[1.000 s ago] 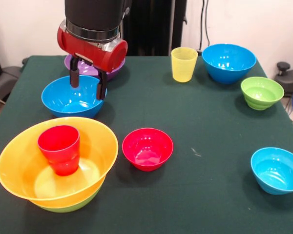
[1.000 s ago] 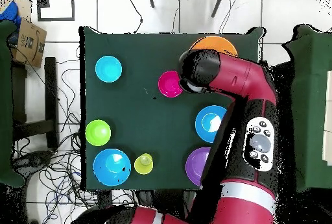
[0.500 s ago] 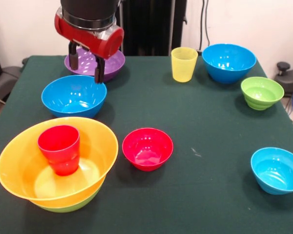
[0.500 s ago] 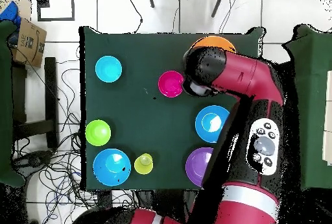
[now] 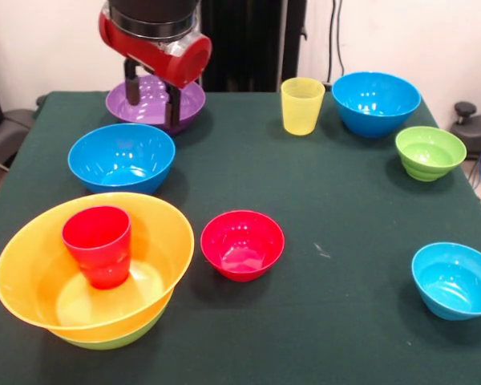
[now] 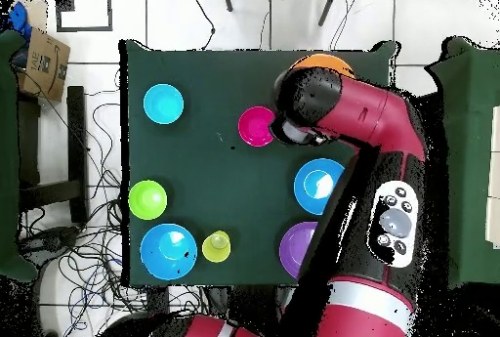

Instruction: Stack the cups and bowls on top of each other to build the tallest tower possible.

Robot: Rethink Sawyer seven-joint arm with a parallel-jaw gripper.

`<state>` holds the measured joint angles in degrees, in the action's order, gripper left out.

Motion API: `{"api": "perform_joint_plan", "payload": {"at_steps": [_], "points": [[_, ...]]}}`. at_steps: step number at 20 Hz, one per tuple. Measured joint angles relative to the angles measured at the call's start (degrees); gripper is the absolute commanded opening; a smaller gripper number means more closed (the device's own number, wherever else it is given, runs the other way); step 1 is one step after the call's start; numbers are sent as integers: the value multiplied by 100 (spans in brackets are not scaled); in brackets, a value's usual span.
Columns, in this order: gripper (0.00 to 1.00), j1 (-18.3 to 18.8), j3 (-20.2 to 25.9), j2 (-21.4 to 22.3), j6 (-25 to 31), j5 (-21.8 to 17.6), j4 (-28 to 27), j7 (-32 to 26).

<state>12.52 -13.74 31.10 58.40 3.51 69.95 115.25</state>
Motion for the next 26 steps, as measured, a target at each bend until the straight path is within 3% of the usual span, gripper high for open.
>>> {"api": "perform_joint_plan", "payload": {"at_steps": [7, 15, 26], "points": [[100, -101, -1, -31, -262, 568, 60, 662], [100, -272, 0, -242, -1170, 1106, 160, 1500], [100, -299, -118, -829, -1402, 975, 80, 1531]]}}
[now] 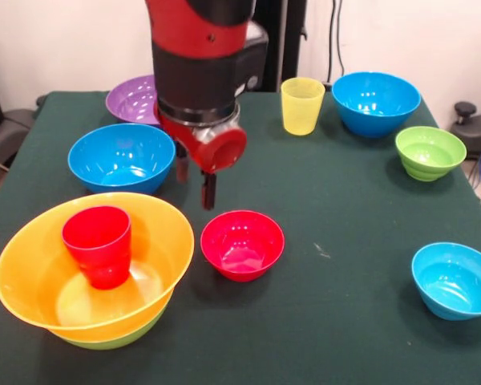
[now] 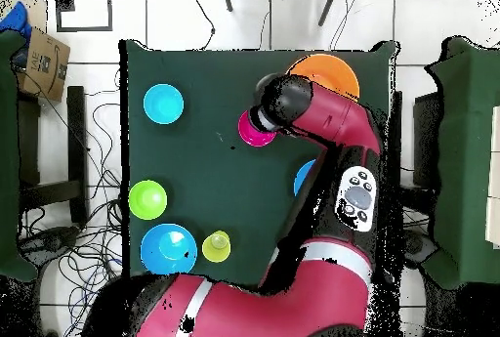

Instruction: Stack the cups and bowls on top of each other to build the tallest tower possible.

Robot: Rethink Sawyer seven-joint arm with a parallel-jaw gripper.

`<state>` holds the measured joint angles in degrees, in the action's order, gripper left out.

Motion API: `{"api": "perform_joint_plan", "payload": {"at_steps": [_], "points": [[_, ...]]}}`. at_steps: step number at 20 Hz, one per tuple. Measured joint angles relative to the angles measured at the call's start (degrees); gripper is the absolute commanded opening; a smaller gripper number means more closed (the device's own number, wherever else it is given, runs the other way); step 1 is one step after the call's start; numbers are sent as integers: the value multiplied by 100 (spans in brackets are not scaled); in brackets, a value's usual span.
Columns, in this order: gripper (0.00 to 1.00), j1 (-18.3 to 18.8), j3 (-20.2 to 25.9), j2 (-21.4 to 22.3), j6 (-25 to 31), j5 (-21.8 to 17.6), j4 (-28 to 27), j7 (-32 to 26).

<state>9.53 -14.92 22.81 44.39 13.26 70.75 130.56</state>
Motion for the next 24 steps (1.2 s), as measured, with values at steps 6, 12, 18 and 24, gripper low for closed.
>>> {"api": "perform_joint_plan", "payload": {"at_steps": [6, 12, 18, 24], "points": [[100, 147, 54, -266, 331, -598, -231, -88], [100, 406, 288, -151, 1006, -968, -258, -459], [100, 611, 509, 193, 1775, -1112, -259, -882], [100, 655, 652, 494, 2268, -1115, -288, -948]]}}
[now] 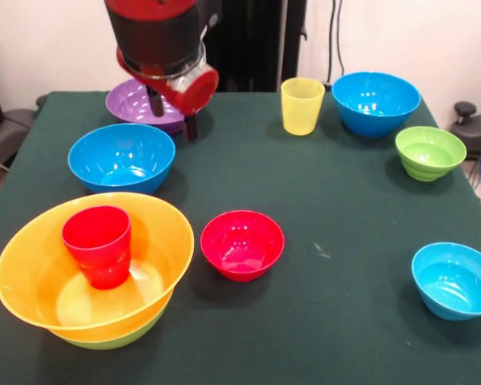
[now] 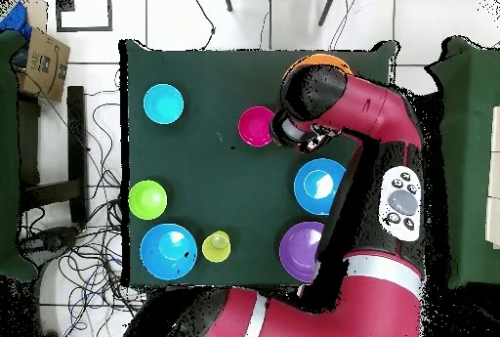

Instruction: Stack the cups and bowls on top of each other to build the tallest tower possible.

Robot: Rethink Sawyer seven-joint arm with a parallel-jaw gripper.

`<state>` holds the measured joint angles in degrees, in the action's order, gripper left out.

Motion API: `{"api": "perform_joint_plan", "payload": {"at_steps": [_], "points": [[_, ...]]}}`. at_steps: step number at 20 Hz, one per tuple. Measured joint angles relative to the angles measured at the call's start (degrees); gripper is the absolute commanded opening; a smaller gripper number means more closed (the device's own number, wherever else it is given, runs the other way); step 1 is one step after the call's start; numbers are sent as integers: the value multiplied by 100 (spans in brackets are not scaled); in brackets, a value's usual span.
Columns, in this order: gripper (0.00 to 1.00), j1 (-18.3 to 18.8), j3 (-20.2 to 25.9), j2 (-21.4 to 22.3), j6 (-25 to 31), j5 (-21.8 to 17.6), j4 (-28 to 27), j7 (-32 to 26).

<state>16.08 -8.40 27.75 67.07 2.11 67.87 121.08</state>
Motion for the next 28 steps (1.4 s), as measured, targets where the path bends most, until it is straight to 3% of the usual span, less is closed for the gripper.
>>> {"api": "perform_joint_plan", "payload": {"at_steps": [15, 28], "points": [[100, 122, 363, 79, -97, -6, -38, 0], [100, 370, 651, 47, -657, -473, -2, 0]]}}
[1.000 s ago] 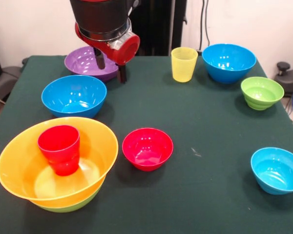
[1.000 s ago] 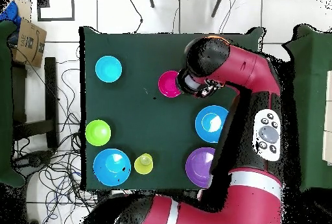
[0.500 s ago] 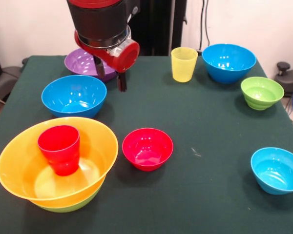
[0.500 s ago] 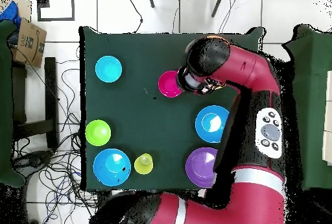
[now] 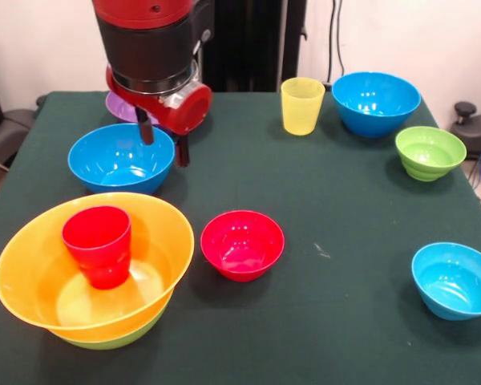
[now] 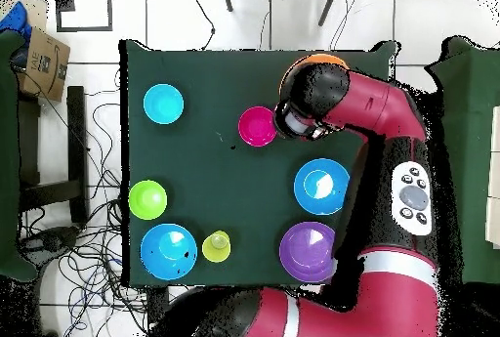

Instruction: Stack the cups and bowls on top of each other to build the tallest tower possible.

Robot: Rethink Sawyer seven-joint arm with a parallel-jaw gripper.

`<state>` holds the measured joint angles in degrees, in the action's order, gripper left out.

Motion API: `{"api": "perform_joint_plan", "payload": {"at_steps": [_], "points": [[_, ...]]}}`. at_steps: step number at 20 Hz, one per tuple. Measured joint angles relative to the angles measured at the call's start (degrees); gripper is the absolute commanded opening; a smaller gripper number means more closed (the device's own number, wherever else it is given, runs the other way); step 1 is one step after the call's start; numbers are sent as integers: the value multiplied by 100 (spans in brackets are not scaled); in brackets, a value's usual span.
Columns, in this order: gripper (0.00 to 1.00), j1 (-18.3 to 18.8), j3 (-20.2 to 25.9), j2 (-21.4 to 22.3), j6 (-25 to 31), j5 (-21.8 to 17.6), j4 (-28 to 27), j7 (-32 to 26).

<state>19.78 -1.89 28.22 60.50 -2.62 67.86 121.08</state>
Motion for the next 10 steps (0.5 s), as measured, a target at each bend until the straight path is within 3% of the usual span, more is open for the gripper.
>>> {"api": "perform_joint_plan", "payload": {"at_steps": [10], "points": [[100, 227, 143, 1, -32, -310, 77, 0]]}}
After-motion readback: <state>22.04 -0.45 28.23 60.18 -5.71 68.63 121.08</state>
